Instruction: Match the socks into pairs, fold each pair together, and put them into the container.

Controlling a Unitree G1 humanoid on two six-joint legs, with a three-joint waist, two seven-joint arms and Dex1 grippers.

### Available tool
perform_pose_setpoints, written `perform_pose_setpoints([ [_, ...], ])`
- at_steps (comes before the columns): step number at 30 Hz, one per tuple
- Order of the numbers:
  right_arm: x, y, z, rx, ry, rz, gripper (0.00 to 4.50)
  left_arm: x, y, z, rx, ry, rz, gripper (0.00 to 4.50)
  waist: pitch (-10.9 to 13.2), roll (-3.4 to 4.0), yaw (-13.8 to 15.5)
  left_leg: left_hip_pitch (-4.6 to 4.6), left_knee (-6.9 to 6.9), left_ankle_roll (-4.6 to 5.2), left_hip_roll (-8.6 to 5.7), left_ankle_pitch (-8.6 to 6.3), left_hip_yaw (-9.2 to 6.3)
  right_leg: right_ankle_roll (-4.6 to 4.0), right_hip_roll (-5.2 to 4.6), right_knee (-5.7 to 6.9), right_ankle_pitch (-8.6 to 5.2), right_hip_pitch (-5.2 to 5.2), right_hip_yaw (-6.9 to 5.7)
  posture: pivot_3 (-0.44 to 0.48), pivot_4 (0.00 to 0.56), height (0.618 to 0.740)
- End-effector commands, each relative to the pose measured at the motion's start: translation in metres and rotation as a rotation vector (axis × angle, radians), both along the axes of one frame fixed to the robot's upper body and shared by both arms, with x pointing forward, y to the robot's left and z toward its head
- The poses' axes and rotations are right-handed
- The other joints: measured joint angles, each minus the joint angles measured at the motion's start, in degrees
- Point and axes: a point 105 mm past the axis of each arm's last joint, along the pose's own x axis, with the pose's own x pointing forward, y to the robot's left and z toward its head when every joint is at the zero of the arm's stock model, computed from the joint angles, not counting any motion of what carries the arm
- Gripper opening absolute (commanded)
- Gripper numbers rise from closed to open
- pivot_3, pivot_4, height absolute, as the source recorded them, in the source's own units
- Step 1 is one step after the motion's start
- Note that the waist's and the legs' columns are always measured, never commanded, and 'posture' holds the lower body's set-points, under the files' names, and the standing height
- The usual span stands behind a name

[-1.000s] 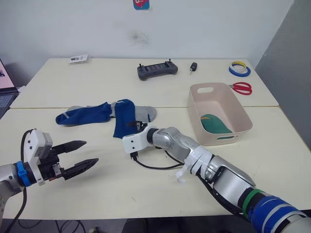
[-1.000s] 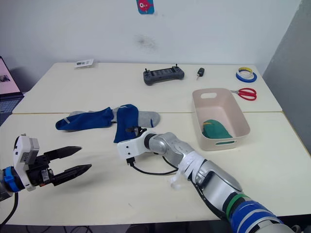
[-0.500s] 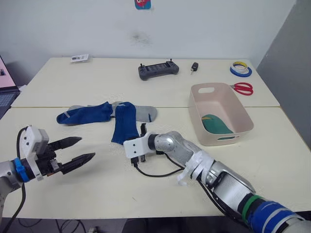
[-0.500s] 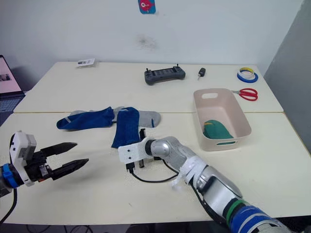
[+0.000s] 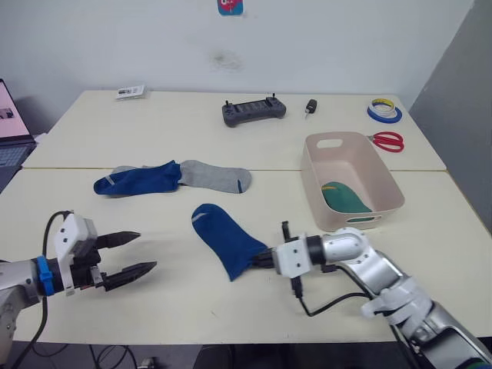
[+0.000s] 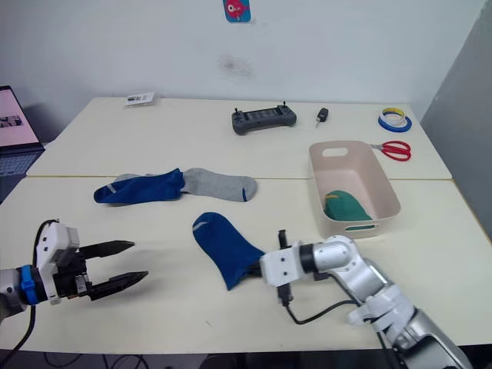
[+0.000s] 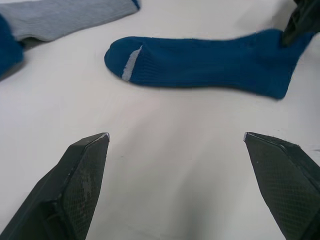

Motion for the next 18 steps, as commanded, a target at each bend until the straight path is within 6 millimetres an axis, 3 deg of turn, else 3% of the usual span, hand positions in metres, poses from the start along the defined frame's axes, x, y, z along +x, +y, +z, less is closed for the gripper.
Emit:
perform_pose_setpoints([
  [1,-0.005,-0.010,0.010,-0.011,-0.060,0.047,0.02,-0.002,-0.015,0.001,-0.002,-0.024,-0.074,4.50,0.00,0.00,-0.05,0.00,0.00,0.00,0.02,0.00,-0.01,0.00,0.02,0.00,0.00,0.00,-0.01,0.000,0.150,0.740],
  [5,0.003,-0.031,0.006,-0.078,-0.106,0.038,0.02,-0.005,-0.030,-0.009,-0.018,-0.005,-0.147,4.50,0.00,0.00,0.10,-0.02,0.01,0.00,-0.03,0.00,0.03,0.00,-0.01,-0.03,0.00,0.01,0.03,0.000,0.150,0.740],
  [9,0.007,-0.045,0.007,-0.112,-0.139,0.036,1.29,-0.005,-0.040,-0.011,-0.039,-0.008,-0.184,4.50,0.01,-0.01,0.18,-0.01,0.02,0.00,-0.03,0.00,0.03,0.00,-0.01,-0.03,0.00,0.03,0.02,0.000,0.150,0.740],
  [13,-0.002,-0.062,0.018,-0.128,-0.130,0.015,2.71,-0.003,-0.050,-0.009,-0.051,-0.022,-0.216,4.50,0.01,0.00,0.74,-0.04,0.04,0.00,-0.03,0.00,0.03,0.00,-0.02,-0.04,0.00,0.03,0.02,0.000,0.150,0.740],
  [18,-0.021,-0.059,0.026,-0.086,-0.048,-0.051,4.46,-0.007,-0.067,-0.002,-0.073,-0.026,-0.274,4.50,0.01,-0.01,0.82,-0.04,0.03,0.00,-0.02,0.00,0.02,0.00,-0.02,-0.06,0.00,0.06,0.02,0.000,0.150,0.740],
])
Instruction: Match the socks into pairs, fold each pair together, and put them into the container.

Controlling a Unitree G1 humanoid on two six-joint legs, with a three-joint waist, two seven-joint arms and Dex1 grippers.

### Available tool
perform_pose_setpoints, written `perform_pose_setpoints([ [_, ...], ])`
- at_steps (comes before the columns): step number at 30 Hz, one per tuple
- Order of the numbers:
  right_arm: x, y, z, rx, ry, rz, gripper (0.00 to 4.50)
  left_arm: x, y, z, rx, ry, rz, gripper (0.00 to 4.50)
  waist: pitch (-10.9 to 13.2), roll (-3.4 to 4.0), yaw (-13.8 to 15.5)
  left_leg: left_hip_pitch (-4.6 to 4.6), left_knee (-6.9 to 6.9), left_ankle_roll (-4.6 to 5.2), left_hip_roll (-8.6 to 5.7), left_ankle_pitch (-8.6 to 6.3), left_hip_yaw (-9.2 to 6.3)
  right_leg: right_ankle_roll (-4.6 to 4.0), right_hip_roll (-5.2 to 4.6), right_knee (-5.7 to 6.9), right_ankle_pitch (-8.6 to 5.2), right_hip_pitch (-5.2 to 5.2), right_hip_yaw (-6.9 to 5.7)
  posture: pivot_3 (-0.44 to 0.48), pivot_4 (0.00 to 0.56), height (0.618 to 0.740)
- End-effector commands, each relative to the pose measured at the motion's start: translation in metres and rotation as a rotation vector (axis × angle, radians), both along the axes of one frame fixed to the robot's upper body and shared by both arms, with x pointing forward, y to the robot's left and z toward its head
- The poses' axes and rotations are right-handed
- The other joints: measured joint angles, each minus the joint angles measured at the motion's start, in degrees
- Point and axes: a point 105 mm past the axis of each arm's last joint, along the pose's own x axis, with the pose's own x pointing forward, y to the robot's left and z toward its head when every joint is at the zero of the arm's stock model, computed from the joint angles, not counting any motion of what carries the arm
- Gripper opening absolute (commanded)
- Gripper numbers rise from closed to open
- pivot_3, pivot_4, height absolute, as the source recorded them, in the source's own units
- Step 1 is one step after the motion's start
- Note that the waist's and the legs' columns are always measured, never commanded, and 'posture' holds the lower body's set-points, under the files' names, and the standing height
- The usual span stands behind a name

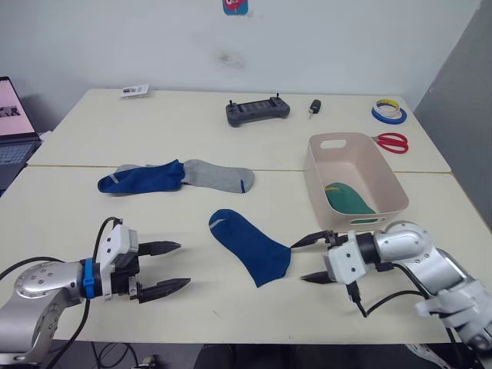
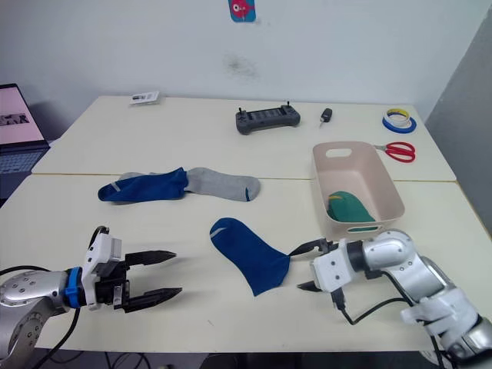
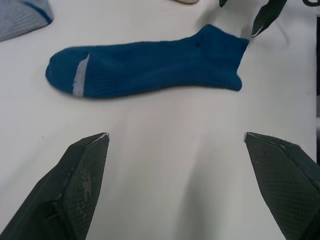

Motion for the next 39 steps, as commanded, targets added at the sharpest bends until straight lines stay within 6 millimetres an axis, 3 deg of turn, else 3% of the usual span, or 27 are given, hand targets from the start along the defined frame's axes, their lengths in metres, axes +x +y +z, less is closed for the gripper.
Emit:
perform_pose_setpoints([
  [1,-0.009,0.013,0.010,0.058,0.021,-0.049,4.46,-0.005,-0.014,0.009,-0.019,-0.024,-0.059,4.50,0.00,0.00,-0.16,0.02,0.00,0.00,0.01,0.00,0.01,0.00,0.01,0.01,0.00,0.01,0.02,0.000,0.150,0.740],
  [11,-0.011,0.068,-0.021,0.070,0.125,-0.190,4.46,-0.013,-0.021,0.016,0.014,-0.027,-0.129,4.50,0.00,0.00,-0.03,0.02,0.01,-0.01,-0.03,0.00,0.00,0.01,0.04,0.01,0.00,-0.02,0.04,0.000,0.150,0.740],
  [18,-0.008,0.069,-0.044,-0.018,0.169,-0.248,4.46,-0.025,-0.018,0.013,0.024,0.005,-0.172,4.50,-0.01,0.00,-0.10,0.04,-0.01,-0.01,-0.01,0.00,-0.01,0.00,0.05,0.01,0.00,-0.02,0.04,0.000,0.150,0.740],
  [21,-0.008,0.071,-0.047,-0.014,0.211,-0.282,3.83,-0.026,-0.017,0.010,0.028,0.007,-0.177,4.50,-0.01,-0.01,-0.11,0.08,-0.02,0.00,0.00,0.00,-0.02,0.00,0.06,0.02,-0.01,0.00,0.03,0.000,0.150,0.740],
  [32,0.000,0.063,-0.050,-0.028,0.294,-0.397,0.04,-0.006,-0.002,0.008,0.066,-0.065,-0.118,4.50,-0.03,-0.02,-0.07,0.11,-0.01,0.00,-0.02,0.00,-0.04,0.00,0.07,0.04,0.00,0.02,0.01,0.000,0.150,0.740],
  [39,-0.012,0.069,-0.027,0.028,0.312,-0.255,0.04,0.020,0.011,0.012,0.124,-0.211,-0.065,4.50,-0.03,-0.02,0.00,0.06,0.00,0.00,-0.05,0.00,-0.05,0.00,0.04,0.02,0.00,0.01,-0.03,0.000,0.150,0.740],
])
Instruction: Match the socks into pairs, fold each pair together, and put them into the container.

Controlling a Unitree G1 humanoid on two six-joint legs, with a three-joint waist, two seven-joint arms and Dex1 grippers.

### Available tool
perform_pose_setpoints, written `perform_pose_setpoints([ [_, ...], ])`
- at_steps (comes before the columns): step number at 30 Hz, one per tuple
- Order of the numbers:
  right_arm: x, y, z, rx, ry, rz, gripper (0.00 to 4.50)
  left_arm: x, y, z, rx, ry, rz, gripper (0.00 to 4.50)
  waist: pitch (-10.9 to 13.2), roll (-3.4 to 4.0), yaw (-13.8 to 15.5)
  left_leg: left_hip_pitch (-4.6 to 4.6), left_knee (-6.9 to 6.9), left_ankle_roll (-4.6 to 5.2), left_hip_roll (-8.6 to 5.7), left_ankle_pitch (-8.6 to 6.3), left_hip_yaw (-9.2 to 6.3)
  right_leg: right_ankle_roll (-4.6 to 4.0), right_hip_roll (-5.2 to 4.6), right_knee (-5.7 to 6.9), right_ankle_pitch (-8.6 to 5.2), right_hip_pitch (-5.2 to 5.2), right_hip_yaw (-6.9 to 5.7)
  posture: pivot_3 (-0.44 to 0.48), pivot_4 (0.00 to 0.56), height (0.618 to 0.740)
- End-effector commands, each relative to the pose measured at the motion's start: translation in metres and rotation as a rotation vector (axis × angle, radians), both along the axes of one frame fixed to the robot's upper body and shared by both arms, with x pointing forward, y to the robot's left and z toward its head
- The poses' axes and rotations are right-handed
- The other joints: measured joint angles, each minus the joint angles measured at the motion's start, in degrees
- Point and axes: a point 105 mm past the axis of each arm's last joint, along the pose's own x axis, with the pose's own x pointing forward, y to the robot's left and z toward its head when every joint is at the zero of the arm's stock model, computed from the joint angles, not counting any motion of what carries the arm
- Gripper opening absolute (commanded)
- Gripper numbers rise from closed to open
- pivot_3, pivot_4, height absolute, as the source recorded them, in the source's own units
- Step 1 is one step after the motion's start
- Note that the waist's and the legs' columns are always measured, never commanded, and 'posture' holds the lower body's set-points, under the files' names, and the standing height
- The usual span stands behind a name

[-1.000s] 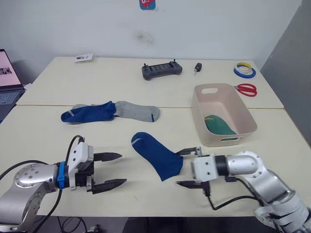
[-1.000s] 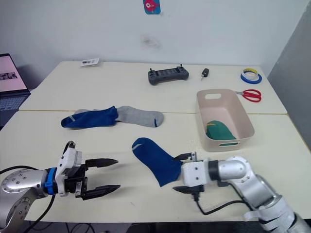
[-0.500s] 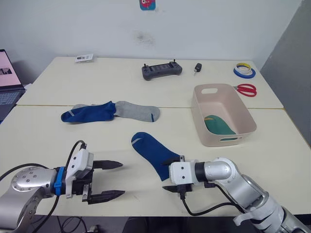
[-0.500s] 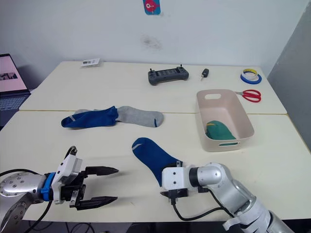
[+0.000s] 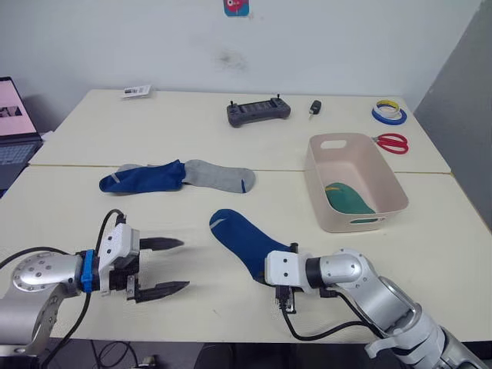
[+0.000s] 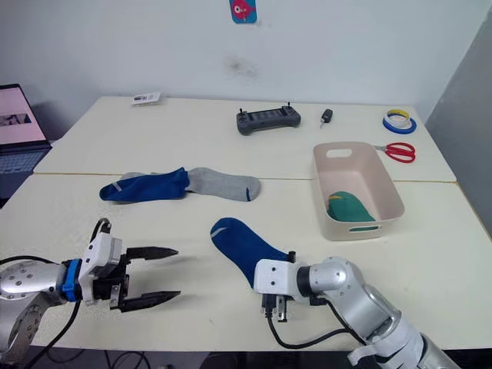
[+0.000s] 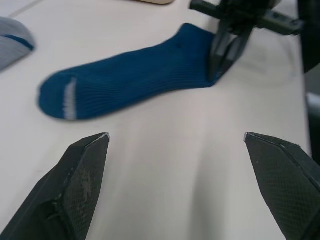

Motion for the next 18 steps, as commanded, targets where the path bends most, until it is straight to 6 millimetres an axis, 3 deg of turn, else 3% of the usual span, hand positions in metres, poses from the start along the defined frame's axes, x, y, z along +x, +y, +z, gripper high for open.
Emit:
perform_pose_setpoints([
  [1,-0.009,-0.006,0.016,0.021,-0.002,0.099,0.04,0.009,0.005,0.003,0.043,-0.080,-0.002,4.50,0.00,0.00,-0.01,-0.02,0.00,0.00,0.00,0.00,0.01,0.00,0.00,0.00,0.00,-0.02,0.01,0.000,0.150,0.740],
  [6,-0.025,-0.026,0.019,-0.033,0.046,0.178,0.04,0.021,0.003,0.004,0.129,-0.180,-0.105,4.50,0.01,0.01,0.08,-0.10,0.00,0.00,0.00,0.00,0.01,0.00,-0.02,-0.06,0.00,-0.05,-0.03,0.000,0.150,0.740],
  [9,-0.026,-0.031,0.022,-0.032,0.063,0.183,0.04,0.024,-0.001,-0.007,0.239,-0.218,-0.224,4.50,0.01,0.01,-0.03,-0.07,0.01,0.00,0.00,0.00,0.02,0.00,0.00,-0.03,0.00,-0.03,-0.03,0.000,0.150,0.740],
  [18,-0.018,-0.033,0.030,-0.026,0.052,0.158,0.04,0.056,-0.036,-0.024,0.346,-0.370,-0.401,4.50,0.01,0.01,-0.02,-0.12,0.07,0.01,-0.02,0.00,0.05,0.00,0.06,-0.02,0.00,-0.05,-0.03,0.000,0.150,0.740],
])
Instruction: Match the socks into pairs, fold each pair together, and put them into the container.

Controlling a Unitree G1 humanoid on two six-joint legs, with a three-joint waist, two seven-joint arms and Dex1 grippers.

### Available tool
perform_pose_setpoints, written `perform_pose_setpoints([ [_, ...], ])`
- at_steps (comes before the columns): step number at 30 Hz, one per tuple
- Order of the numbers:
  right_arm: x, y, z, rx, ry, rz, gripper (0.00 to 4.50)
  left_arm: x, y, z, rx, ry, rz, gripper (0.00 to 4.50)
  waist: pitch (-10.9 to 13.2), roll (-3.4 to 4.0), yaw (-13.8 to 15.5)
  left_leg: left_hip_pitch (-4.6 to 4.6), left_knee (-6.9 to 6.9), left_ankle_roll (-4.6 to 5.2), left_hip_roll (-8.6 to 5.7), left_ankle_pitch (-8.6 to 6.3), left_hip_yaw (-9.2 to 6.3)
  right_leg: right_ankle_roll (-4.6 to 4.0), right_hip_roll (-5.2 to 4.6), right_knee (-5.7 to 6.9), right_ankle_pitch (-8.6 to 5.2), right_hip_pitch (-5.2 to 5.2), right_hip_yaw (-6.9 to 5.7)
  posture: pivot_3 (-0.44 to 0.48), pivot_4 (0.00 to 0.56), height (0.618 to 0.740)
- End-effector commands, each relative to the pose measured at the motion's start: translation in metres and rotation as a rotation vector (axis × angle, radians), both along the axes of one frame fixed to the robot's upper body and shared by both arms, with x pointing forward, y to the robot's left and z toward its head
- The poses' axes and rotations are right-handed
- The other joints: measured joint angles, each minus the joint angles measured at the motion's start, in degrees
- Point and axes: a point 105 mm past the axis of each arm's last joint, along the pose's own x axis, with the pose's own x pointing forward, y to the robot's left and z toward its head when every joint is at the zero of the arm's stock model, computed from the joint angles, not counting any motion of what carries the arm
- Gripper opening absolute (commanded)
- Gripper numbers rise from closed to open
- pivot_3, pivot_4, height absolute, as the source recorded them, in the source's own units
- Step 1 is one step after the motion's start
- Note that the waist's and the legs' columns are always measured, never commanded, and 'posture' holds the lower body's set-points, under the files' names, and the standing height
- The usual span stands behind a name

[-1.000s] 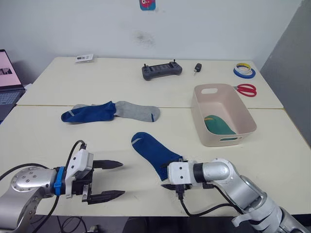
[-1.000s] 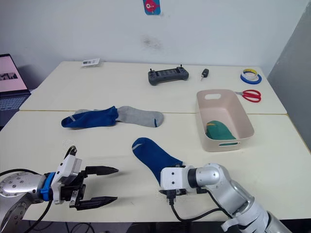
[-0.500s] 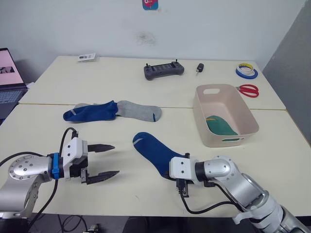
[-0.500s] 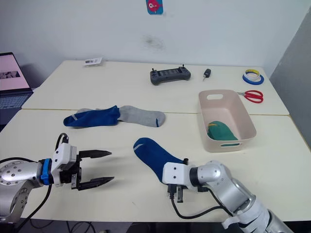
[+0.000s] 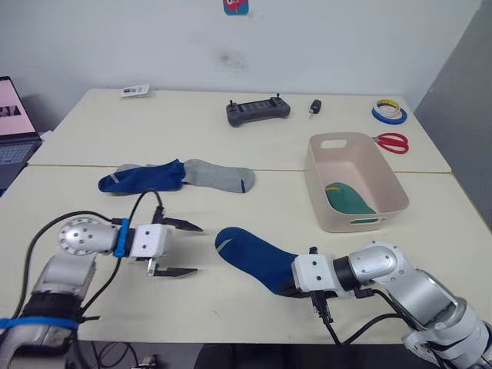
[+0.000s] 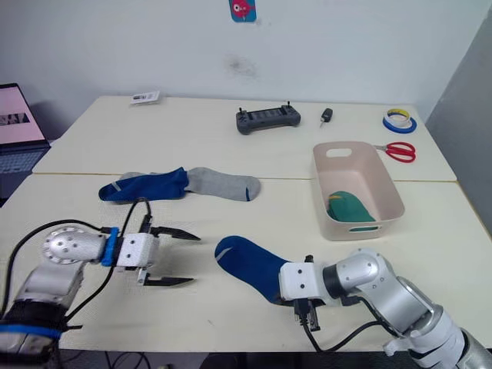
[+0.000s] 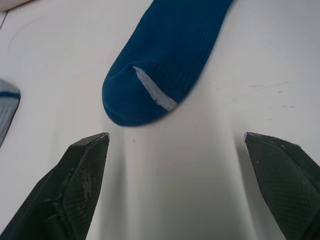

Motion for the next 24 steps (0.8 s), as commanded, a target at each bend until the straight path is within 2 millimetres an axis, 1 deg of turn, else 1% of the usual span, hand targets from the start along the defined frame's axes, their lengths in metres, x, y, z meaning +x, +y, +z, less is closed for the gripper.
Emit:
perform_pose_setpoints([
  [1,0.002,0.002,0.012,0.027,-0.032,0.004,0.04,0.012,-0.012,-0.001,0.014,-0.092,-0.045,4.50,0.00,0.00,-0.02,0.00,0.01,0.00,0.00,0.00,0.01,0.00,-0.01,0.00,0.00,-0.01,0.00,0.000,0.150,0.740],
  [3,0.002,0.001,0.013,0.027,-0.033,0.002,0.04,0.016,-0.021,-0.003,0.016,-0.124,-0.084,4.50,0.00,0.00,0.00,0.00,0.01,0.00,0.01,0.00,-0.01,0.00,-0.01,0.01,0.00,0.00,0.00,0.000,0.150,0.740],
  [6,0.002,0.001,0.014,0.029,-0.033,0.001,0.00,0.022,-0.031,-0.007,0.027,-0.165,-0.118,3.89,0.00,0.00,0.02,0.02,0.02,0.00,0.00,0.00,-0.02,0.00,-0.02,0.03,0.00,0.02,0.00,0.000,0.150,0.740],
  [11,0.003,0.001,0.020,0.047,-0.036,-0.008,0.00,0.023,-0.039,-0.019,0.063,-0.184,-0.174,2.45,-0.02,0.03,0.06,0.03,0.05,0.00,-0.04,0.01,-0.02,0.01,-0.02,0.03,0.00,0.05,-0.01,0.000,0.150,0.740],
  [14,0.004,0.000,0.021,0.052,-0.038,-0.013,0.00,0.024,-0.040,-0.020,0.058,-0.194,-0.180,1.48,-0.04,0.03,0.07,0.04,0.07,0.00,-0.05,0.01,-0.01,0.01,-0.02,0.03,0.01,0.08,-0.01,0.000,0.150,0.740],
  [18,0.006,-0.002,0.024,0.064,-0.042,-0.028,0.00,0.022,-0.034,-0.019,0.059,-0.195,-0.189,0.20,-0.04,0.03,0.06,0.03,0.08,0.00,-0.04,0.01,-0.03,0.01,-0.02,0.04,0.01,0.07,-0.02,0.000,0.150,0.740],
  [19,0.006,-0.002,0.025,0.072,-0.044,-0.032,0.00,0.021,-0.032,-0.018,0.063,-0.190,-0.195,0.10,-0.04,0.03,0.05,0.04,0.08,0.00,-0.04,0.01,-0.02,0.01,-0.02,0.05,0.01,0.07,-0.03,0.000,0.150,0.740],
  [24,0.009,0.003,0.033,0.144,-0.044,-0.046,0.00,0.006,-0.024,-0.014,0.071,-0.137,-0.231,0.10,-0.04,0.03,-0.38,0.03,0.06,0.00,0.03,0.01,-0.01,0.01,0.00,0.05,0.01,0.02,-0.02,0.000,0.150,0.740],
])
